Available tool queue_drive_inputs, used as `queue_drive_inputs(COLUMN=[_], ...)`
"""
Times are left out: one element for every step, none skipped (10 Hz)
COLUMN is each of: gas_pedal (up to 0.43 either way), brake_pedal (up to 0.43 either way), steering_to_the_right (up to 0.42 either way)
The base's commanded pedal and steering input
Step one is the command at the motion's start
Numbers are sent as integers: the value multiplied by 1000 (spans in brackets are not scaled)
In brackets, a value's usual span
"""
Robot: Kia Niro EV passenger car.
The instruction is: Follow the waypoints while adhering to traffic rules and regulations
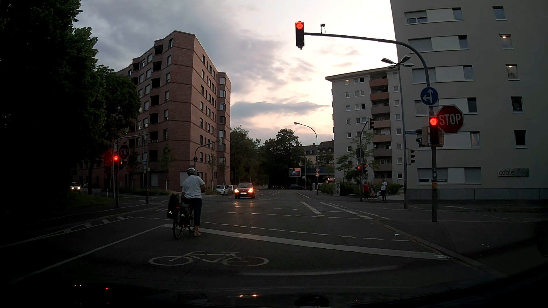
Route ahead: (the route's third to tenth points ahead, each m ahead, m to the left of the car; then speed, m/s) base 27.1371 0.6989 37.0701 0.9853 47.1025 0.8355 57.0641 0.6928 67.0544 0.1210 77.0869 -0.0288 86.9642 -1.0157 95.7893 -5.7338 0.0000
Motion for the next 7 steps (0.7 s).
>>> queue_drive_inputs(gas_pedal=[0, 0, 0, 0, 0, 0, 0], brake_pedal=[220, 226, 226, 226, 226, 226, 226], steering_to_the_right=[-8, -8, -8, -8, -8, -8, -8])
